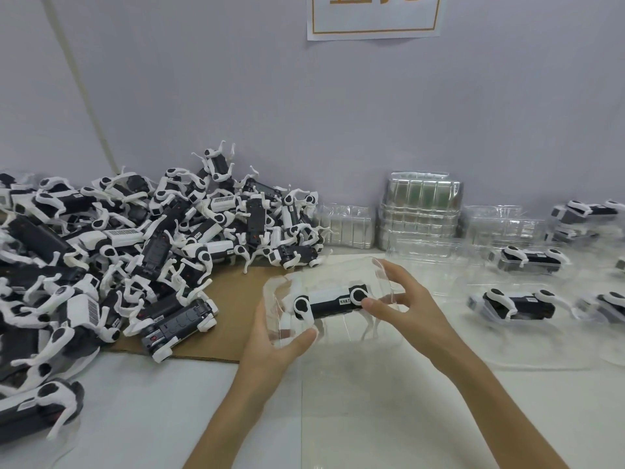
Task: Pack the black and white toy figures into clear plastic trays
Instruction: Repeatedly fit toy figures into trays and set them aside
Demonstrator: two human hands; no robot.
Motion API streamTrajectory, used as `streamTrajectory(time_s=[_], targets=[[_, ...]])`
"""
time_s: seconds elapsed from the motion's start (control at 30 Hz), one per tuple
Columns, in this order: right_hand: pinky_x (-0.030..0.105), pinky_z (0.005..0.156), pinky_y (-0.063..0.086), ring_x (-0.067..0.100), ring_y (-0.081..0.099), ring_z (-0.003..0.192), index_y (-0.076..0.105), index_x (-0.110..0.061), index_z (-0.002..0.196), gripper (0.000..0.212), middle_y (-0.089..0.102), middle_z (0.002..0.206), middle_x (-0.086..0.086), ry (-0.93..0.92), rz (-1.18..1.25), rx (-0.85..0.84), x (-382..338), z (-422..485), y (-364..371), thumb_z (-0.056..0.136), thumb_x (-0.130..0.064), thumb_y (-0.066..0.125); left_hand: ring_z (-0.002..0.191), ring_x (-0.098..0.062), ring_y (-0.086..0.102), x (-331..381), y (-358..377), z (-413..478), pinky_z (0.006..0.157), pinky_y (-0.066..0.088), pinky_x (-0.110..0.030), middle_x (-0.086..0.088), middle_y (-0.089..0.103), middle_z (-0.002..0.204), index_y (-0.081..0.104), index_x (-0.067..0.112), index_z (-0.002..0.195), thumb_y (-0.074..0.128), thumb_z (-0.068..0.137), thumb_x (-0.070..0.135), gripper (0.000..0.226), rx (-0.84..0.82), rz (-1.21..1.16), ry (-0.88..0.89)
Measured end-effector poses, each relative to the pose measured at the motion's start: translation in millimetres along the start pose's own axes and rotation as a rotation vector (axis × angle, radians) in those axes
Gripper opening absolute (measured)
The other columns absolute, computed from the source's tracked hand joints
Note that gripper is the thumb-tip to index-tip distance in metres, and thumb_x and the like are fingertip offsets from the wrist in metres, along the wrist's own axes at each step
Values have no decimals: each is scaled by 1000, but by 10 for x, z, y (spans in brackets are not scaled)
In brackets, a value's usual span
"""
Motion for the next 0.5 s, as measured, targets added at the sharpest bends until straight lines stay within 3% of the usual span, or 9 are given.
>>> streamTrajectory(time_s=[0.07,0.1,0.2,0.3,0.4,0.5], targets=[[14,75,40,-9,59,97,43,-56,136,65,45,134,-29,10,-12,-9,10,-2,7,79,-49,75,112,2,58,17,-12,1,90,49,-19,34,58,123,39,68,125,89,64,45,82,32,62,44],[14,76,40,-9,60,95,44,-55,135,63,46,134,-29,20,-4,-11,21,-3,11,80,-48,75,115,4,56,22,-13,1,94,48,-18,33,56,128,34,66,131,89,68,39,88,44,90,60],[18,75,43,-3,64,90,49,-53,131,56,51,128,-28,98,31,-36,68,8,5,82,-48,74,133,-6,47,22,-17,-3,112,39,-35,17,46,147,28,42,149,86,69,39,98,52,97,53],[23,74,48,3,63,99,52,-47,130,48,58,129,-15,215,28,-64,98,15,-46,85,-48,71,134,-8,45,7,24,-7,113,37,-36,18,46,147,34,42,146,75,78,54,80,10,109,5],[28,96,38,13,50,130,41,-35,146,58,44,151,-6,304,-202,-56,148,-5,-118,93,-44,63,140,-5,37,-81,75,9,118,29,-40,17,42,150,38,35,149,56,94,55,61,-28,169,-45],[35,116,27,15,28,147,26,-27,156,65,25,162,-3,137,-635,62,11,-58,-75,98,-38,55,127,5,43,-137,104,28,107,34,-18,16,43,142,41,30,149,47,99,45,52,-16,308,-49]])
Point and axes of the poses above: each hand's wrist, its own z-axis towards the middle knuckle, its own y-axis out of the palm, x = y × z, the point moved 4 cm from there along z, towards the middle knuckle
